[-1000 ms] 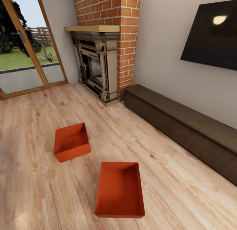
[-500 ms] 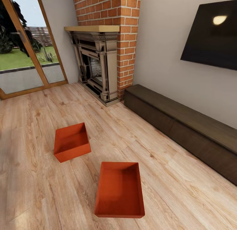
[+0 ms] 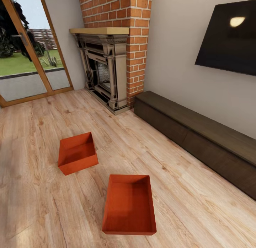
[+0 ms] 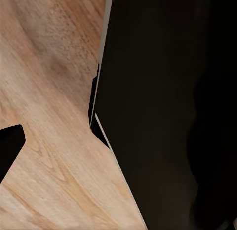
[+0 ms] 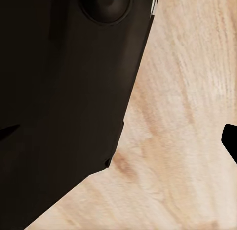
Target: Move the two storage containers from the living room to the garage. In the garage, place one container on the floor and stack the other container on top of it (either order is fine).
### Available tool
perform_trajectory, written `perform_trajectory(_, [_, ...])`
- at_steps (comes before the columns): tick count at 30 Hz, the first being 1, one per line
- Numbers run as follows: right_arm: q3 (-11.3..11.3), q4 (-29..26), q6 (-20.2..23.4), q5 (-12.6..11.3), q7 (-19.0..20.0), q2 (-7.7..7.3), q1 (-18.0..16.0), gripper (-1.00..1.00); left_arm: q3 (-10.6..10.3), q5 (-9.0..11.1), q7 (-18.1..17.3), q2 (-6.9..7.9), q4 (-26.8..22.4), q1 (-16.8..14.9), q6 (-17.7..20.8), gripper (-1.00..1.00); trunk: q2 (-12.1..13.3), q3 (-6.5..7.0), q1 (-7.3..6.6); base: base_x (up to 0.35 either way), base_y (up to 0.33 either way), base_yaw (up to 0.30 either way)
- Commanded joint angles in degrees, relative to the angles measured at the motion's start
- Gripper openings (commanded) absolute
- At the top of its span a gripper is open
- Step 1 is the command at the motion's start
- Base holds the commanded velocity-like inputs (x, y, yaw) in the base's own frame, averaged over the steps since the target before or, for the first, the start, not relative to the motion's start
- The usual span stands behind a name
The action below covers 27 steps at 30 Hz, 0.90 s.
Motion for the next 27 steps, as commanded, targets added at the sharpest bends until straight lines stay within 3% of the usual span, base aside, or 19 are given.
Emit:
perform_trajectory(1, [0.48, 0.13, -0.28, -0.48, -0.03, 0.04, -0.04, 1.0, 0.16, 0.15, 0.04, -0.01, -0.11, 0.04, -0.05, 1.0, -0.02, -0.03, 0.0, 0.0, 0.0, 0.0])
perform_trajectory(11, [0.59, 0.13, -0.64, 0.06, -0.18, 0.13, -0.04, 1.0, 0.53, 0.32, 0.38, -0.36, -0.09, 0.05, -0.21, 1.0, -0.02, -0.03, 0.0, 0.0, 0.0, 0.0])
perform_trajectory(14, [0.77, -2.52, -0.34, -0.05, -0.52, -0.03, -0.19, 1.0, 0.07, -0.26, 2.66, -0.51, -6.83, 0.03, 0.78, 1.0, -0.02, -0.03, 0.0, 0.0, 0.0, 0.0])
perform_trajectory(17, [0.82, -11.17, 0.54, -0.01, -1.12, -0.17, -0.71, 1.0, -0.14, -1.24, 4.3, -0.37, -15.68, 0.03, 5.1, 1.0, -0.02, -0.03, 0.0, 0.0, 0.0, 0.0])
perform_trajectory(21, [0.53, -26.79, 11.52, -0.09, -6.63, -0.2, -5.41, 1.0, -0.15, -2.2, 5.7, -0.52, -35.19, -0.15, 19.9, 1.0, -0.02, -0.03, 0.0, 0.0, 0.0, 0.0])
perform_trajectory(24, [0.23, -29.82, 15.32, -0.31, -8.59, -0.04, -10.18, 1.0, -0.15, -2.85, 5.91, -1.19, -41.54, -2.47, 26.44, 1.0, -0.02, -0.03, 0.0, 0.0, 0.0, 0.0])
perform_trajectory(27, [-0.21, -30.62, 16.64, -1.38, -9.34, 0.11, -14.36, 1.0, -0.15, -3.55, 6.07, -2.2, -42.72, -7.32, 29.07, 1.0, -0.02, -0.03, 0.0, 0.0, 0.0, 0.0])
